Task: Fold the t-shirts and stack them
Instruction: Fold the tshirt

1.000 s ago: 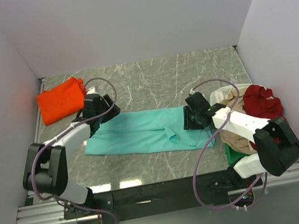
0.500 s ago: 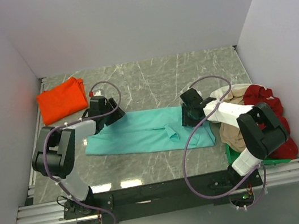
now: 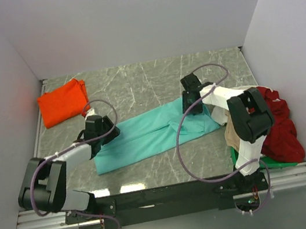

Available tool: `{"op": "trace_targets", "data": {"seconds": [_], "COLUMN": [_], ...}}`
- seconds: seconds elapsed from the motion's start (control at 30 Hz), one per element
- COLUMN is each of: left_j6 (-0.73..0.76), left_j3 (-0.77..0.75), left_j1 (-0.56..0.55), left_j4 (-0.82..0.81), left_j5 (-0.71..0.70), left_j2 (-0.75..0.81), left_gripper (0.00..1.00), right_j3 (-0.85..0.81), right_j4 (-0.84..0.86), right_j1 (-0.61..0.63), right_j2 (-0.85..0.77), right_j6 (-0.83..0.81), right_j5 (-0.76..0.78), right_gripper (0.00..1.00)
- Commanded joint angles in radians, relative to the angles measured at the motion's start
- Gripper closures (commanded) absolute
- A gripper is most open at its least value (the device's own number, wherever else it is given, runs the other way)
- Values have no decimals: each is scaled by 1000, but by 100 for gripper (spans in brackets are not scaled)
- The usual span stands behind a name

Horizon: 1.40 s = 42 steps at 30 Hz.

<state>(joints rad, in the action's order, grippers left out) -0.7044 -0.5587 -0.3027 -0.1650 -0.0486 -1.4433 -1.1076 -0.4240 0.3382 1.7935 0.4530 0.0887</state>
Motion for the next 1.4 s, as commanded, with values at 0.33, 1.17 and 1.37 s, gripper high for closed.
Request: {"op": "trace_targets", "data": {"seconds": [0.33, 1.17, 1.37], "left_j6": [-4, 19, 5], "left_j3": [28, 46, 92], "left_j1": [-93, -145, -150], "left_j4": [134, 45, 25], "left_j5": [-53, -16, 12], "left_j2": [296, 127, 129], "left_gripper": [39, 39, 39], "right_j3": [-328, -26, -95], "right_j4": [-144, -33, -50], "right_j1": [-15, 64, 62], "right_j2": [90, -5, 93], "right_j6": [-102, -7, -17], "right_j5": [6, -119, -124], "right_gripper": [49, 50, 50]}}
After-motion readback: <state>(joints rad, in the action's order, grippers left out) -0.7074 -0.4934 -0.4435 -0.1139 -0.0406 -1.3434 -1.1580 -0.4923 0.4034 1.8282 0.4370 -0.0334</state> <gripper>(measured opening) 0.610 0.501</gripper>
